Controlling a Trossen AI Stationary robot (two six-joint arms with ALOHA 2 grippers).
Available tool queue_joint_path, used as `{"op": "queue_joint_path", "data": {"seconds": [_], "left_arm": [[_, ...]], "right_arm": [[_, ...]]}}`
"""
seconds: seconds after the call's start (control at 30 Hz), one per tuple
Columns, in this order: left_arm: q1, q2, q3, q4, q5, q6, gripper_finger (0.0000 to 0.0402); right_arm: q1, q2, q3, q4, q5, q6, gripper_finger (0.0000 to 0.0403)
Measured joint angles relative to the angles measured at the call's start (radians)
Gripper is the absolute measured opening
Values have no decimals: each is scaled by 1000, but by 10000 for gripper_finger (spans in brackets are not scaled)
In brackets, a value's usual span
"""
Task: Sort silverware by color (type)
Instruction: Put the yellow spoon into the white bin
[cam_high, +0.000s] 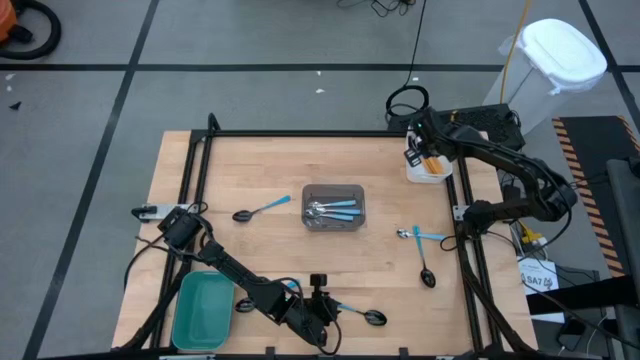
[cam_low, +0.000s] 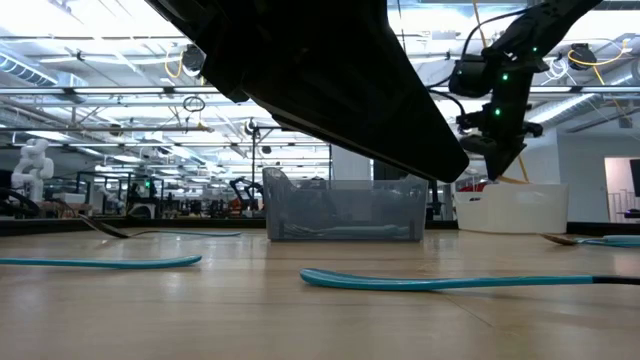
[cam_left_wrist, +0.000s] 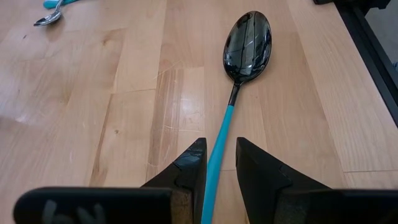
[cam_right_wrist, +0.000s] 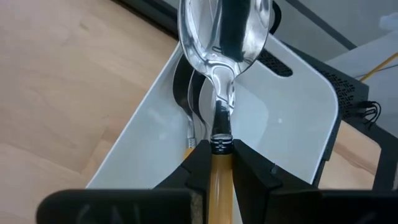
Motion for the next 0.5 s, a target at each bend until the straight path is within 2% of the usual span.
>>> {"op": "queue_joint_path", "data": {"seconds": [0.5], "left_arm": [[0,0,0,0,0,-1,88]], "right_arm": [[-11,79,0,-36,26,-4,39]]}}
